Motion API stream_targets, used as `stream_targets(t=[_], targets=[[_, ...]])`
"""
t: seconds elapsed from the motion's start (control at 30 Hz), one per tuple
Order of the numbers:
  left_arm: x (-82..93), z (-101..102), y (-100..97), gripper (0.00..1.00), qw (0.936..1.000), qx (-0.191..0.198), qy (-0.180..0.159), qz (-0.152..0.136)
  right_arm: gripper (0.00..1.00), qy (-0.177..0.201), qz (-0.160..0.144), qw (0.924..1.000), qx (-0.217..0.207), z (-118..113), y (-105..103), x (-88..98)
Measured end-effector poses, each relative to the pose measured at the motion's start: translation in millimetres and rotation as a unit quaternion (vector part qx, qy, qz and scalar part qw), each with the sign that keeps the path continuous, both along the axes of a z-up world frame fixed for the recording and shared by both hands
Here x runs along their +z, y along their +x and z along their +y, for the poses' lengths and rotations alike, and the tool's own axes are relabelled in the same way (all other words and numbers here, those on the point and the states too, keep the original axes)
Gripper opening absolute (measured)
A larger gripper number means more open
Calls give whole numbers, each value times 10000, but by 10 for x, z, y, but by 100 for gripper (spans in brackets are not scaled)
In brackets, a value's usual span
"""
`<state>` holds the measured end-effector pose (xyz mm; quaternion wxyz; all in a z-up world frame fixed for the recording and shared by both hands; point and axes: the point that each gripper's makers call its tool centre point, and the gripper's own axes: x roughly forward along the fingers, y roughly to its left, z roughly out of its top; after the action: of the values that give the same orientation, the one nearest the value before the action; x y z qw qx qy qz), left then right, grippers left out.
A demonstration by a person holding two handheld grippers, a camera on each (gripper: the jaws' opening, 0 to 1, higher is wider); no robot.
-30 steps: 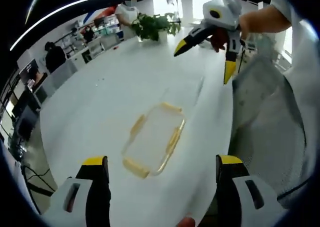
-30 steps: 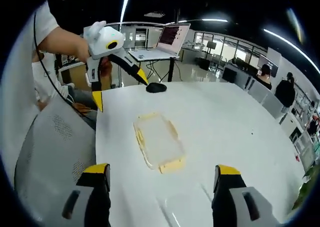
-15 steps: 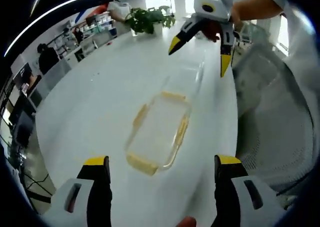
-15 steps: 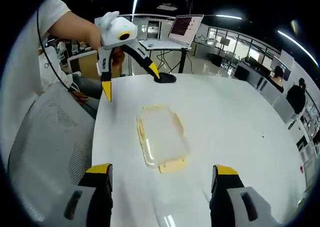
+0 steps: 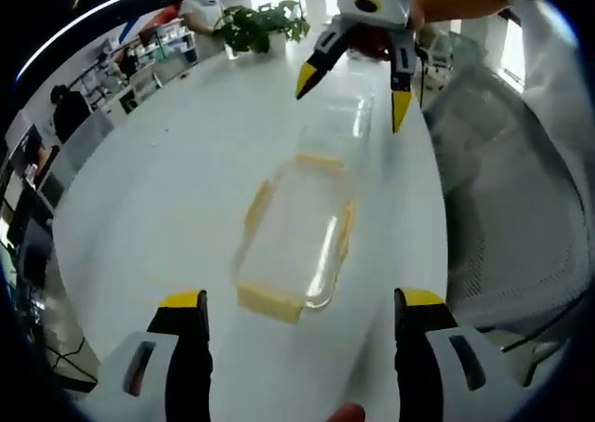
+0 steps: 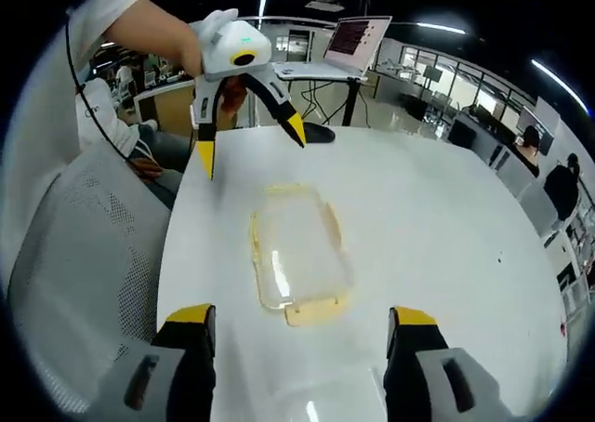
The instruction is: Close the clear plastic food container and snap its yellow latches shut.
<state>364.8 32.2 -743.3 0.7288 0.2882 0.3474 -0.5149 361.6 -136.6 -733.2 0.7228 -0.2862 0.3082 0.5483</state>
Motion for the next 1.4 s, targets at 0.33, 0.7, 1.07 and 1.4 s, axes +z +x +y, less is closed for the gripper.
stream_targets(t=[0.33,0.7,1.07,1.4], targets=[[-116,-9,2,78,9992,-372,155,13,70,-168,102,9995,241,41,-34,-120],[-224,27,22,76,9977,-618,266,130,63,-298,201,9986,399,69,-3,-178],[-307,11,25,72,9950,-909,264,315,59,-433,295,9972,530,101,57,-261],[-392,49,87,68,9937,-975,384,407,56,-482,385,9964,585,133,107,-316]])
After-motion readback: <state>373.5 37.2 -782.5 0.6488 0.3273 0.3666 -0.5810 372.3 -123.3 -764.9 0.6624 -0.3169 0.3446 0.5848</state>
